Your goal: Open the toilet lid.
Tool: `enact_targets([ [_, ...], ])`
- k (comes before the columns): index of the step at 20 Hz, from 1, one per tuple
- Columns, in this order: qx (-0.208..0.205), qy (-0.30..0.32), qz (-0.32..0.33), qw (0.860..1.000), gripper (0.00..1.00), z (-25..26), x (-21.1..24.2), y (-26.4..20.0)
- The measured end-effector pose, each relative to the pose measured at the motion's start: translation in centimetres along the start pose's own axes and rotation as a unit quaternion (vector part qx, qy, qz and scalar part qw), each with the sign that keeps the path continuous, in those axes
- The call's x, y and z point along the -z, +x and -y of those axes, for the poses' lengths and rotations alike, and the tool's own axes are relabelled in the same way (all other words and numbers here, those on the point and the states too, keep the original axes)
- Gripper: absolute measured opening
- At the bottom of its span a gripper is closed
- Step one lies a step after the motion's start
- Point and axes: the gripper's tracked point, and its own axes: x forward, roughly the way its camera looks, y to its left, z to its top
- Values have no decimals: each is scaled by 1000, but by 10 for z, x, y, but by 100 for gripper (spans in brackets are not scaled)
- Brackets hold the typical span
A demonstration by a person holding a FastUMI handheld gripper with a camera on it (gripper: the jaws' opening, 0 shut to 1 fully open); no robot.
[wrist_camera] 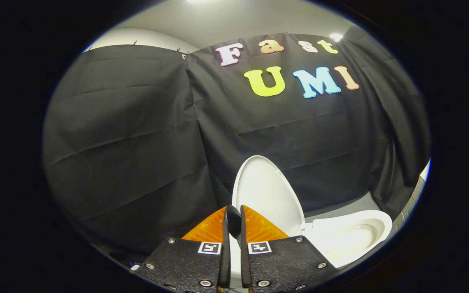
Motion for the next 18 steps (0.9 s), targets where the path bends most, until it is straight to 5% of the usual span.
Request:
enact_targets([
  [2,-20,13,-6,1000,18,-5,-1,-2],
  [8,-39,76,29,996,95,9,-48,-42],
  [13,-48,43,99,993,95,57,-116,-102],
  [18,26,-71,160,984,95,161,-169,-152],
])
